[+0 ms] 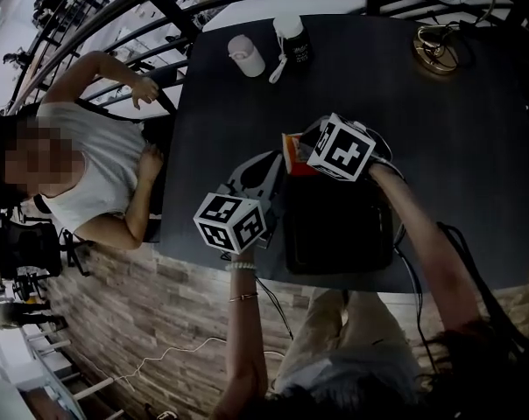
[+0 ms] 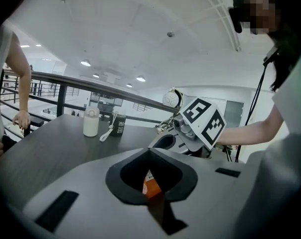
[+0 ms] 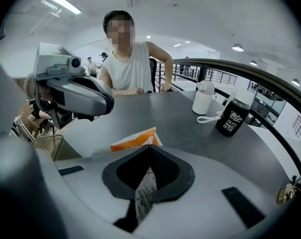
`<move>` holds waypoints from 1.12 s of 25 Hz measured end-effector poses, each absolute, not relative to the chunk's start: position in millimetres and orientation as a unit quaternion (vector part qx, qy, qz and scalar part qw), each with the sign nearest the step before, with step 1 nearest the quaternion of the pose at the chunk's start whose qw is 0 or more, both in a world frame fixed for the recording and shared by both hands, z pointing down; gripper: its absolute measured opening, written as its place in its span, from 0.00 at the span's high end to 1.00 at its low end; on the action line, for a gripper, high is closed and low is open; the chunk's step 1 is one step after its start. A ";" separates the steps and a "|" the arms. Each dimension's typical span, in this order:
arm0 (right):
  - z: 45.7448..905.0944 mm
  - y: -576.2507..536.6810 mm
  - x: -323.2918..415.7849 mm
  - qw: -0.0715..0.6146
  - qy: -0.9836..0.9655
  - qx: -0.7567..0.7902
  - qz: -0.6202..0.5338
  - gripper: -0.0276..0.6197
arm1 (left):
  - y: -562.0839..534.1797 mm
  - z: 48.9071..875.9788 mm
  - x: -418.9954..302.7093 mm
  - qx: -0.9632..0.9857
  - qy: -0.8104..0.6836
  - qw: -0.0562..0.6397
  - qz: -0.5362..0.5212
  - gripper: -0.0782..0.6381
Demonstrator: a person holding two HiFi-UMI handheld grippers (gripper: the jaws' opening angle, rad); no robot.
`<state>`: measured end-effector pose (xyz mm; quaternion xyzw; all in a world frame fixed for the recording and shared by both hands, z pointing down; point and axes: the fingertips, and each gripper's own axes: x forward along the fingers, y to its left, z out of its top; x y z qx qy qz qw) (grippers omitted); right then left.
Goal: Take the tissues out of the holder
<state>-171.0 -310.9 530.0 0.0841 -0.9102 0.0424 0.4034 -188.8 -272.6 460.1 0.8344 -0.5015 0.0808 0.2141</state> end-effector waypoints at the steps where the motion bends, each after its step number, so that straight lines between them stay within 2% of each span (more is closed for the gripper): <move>1: 529.9 -311.6 -171.1 0.405 -0.909 0.085 0.043 0.94 | -272.3 459.9 -189.0 0.834 -0.502 0.215 0.081 0.88; 8: 536.7 -315.4 -177.9 0.409 -0.907 0.092 0.041 0.93 | -272.5 466.8 -191.2 0.832 -0.503 0.217 0.085 0.88; 12: 532.7 -319.1 -176.0 0.397 -0.910 0.112 0.041 0.85 | -268.7 460.2 -188.2 0.834 -0.504 0.210 0.082 0.88; 19: 490.2 -309.4 -155.8 0.304 -0.936 0.152 0.095 0.86 | -254.7 431.8 -188.5 0.837 -0.513 0.176 0.066 0.88; 28: 421.8 -266.0 -137.8 0.171 -0.960 0.174 0.135 0.93 | -225.1 390.0 -174.3 0.853 -0.505 0.126 0.045 0.88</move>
